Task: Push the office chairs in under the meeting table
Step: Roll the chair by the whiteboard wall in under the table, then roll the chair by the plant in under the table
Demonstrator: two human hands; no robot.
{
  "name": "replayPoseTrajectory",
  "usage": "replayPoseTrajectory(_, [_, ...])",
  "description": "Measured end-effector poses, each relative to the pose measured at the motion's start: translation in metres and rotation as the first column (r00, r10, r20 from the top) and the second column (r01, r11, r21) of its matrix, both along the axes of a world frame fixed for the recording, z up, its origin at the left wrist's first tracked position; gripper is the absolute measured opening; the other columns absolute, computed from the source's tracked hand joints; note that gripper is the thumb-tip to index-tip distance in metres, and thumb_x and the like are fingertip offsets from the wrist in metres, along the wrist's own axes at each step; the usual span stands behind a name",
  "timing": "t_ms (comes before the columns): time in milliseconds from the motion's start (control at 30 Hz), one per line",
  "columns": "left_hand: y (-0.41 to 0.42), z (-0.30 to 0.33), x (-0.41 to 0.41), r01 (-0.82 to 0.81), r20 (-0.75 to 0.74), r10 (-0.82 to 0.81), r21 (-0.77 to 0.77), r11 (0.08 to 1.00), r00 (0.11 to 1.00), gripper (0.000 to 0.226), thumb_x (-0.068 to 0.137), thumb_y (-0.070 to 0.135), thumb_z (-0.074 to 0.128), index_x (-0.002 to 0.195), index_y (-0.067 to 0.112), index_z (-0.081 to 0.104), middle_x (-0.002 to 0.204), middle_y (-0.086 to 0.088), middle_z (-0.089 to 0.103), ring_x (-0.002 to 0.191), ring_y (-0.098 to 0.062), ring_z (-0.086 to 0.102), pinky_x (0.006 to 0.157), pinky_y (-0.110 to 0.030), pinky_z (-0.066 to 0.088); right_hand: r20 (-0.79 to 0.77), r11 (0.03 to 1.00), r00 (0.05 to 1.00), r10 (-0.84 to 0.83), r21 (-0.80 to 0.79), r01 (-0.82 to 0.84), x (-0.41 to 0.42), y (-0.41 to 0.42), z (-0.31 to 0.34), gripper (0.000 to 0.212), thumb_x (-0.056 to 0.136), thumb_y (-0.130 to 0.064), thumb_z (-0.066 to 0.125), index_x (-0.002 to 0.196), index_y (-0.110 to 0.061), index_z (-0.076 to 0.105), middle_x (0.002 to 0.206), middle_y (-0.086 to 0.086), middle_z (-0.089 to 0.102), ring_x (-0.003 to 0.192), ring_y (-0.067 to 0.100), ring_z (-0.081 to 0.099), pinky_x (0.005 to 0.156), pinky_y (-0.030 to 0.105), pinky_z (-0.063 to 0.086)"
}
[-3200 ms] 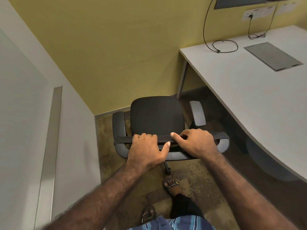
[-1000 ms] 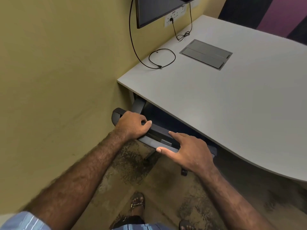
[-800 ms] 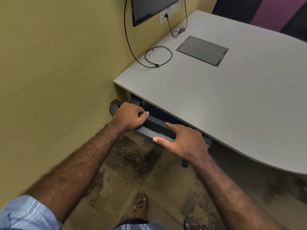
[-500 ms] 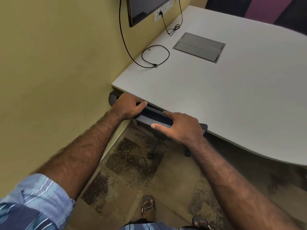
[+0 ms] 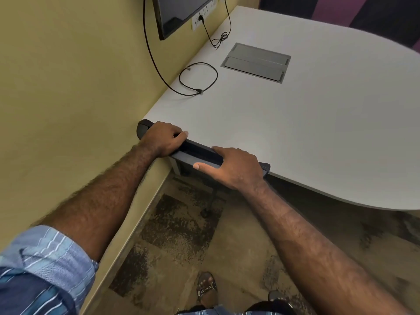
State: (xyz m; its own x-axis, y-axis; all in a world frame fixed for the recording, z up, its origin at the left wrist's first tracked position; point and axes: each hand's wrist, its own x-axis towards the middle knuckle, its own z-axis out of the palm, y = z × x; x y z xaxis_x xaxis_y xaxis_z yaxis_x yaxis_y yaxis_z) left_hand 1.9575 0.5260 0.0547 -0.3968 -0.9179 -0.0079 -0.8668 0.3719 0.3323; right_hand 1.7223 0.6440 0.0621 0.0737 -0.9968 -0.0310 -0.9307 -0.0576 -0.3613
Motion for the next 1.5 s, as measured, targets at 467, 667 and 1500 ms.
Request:
replayPoseTrajectory(467, [0.011, -0.002, -0.010, -0.046, 0.003, 0.046, -0.076, 0.996, 0.999, 0.056, 0.101, 0.052, 0.041, 0.098, 0.012, 0.080, 0.086, -0.010, 0.076, 0.079, -0.029, 0.065, 0.072, -0.039, 0.052, 0.013, 0.988, 0.999, -0.036, -0.149, 0.037, 0.001, -0.003, -0.016, 0.108, 0.076, -0.112, 0.034, 0.137, -0.033, 0.075, 0.117, -0.006, 0.082, 0.103, 0.022, 0.076, 0.074, 0.034, 0.043])
replayPoseTrajectory(667, [0.048, -0.005, -0.059, 0.010, -0.115, -0.025, -0.125, 0.992, 0.993, 0.048, 0.106, 0.043, 0.046, 0.088, 0.013, 0.079, 0.077, -0.003, 0.074, 0.067, -0.019, 0.061, 0.063, -0.033, 0.039, 0.028, 0.977, 1.000, -0.003, -0.212, 0.009, -0.008, 0.014, -0.009, 0.081, 0.093, -0.094, 0.045, 0.135, -0.031, 0.075, 0.118, -0.007, 0.081, 0.104, 0.018, 0.075, 0.085, 0.038, 0.058])
replayPoseTrajectory(1500, [0.264, 0.003, -0.404, 0.547, -0.169, -0.575, -0.186, 0.816, 0.800, 0.038, 0.108, 0.038, 0.055, 0.109, 0.007, 0.077, 0.103, -0.009, 0.079, 0.097, -0.027, 0.071, 0.089, -0.040, 0.056, 0.221, 0.707, 0.758, -0.614, -0.272, 0.653, -0.297, 0.339, -0.032, 0.062, 0.100, -0.061, 0.067, 0.149, -0.022, 0.068, 0.159, 0.006, 0.061, 0.155, 0.026, 0.048, 0.126, 0.058, 0.034])
